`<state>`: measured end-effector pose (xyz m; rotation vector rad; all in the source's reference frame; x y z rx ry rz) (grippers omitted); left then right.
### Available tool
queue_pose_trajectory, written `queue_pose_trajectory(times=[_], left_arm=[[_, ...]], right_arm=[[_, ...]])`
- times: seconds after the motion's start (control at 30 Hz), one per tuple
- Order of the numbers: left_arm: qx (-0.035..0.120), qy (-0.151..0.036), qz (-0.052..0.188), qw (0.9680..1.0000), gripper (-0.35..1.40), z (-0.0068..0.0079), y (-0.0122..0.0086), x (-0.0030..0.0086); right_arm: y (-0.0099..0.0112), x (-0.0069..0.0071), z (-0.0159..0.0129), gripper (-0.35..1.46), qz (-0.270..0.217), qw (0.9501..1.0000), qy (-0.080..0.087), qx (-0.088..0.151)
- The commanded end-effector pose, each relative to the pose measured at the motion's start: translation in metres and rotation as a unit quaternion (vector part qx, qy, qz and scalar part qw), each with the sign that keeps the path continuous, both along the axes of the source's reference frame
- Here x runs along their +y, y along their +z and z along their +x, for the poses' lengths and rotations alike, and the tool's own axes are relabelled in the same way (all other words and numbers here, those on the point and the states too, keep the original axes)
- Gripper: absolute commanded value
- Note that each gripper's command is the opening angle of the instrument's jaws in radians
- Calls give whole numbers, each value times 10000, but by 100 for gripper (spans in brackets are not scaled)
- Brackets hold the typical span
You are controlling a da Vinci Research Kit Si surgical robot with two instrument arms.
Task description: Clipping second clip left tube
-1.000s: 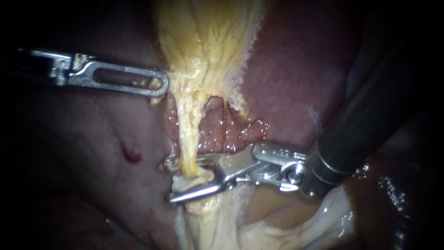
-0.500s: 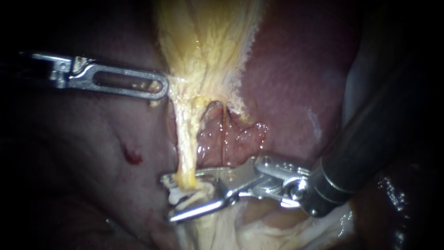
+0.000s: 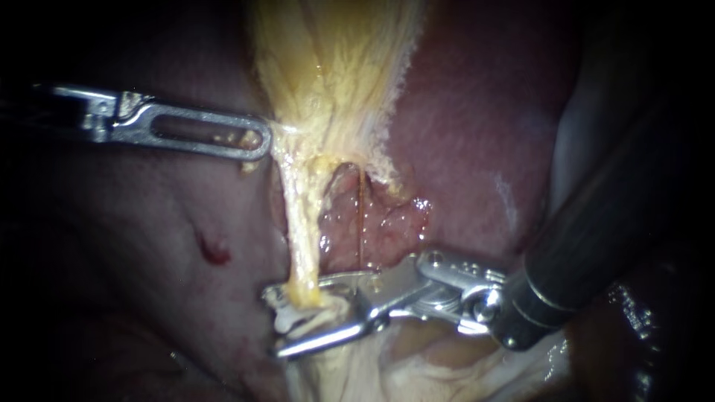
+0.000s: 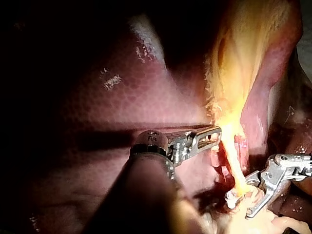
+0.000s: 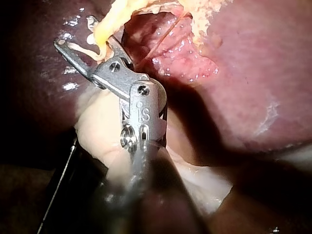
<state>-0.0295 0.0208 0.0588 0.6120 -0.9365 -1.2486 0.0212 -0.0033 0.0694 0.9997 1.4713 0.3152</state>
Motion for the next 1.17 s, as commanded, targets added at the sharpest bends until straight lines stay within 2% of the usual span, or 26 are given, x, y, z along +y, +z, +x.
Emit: queue_pose_trajectory(times=[0.03,0.33,0.47,1.17], left_arm=[[2,0,-1,10000,-35,0,0,0],[3,1,-5,10000,-35,0,2,0],[3,1,-5,10000,-35,0,2,0],[3,0,-5,10000,-35,0,3,0]], right_arm=[[1,0,-1,8,-2,10000,3,0],[6,2,-4,-11,-3,10000,18,-14],[7,2,-6,-35,-5,10000,25,-20],[14,3,-9,-35,-15,10000,12,-13]])
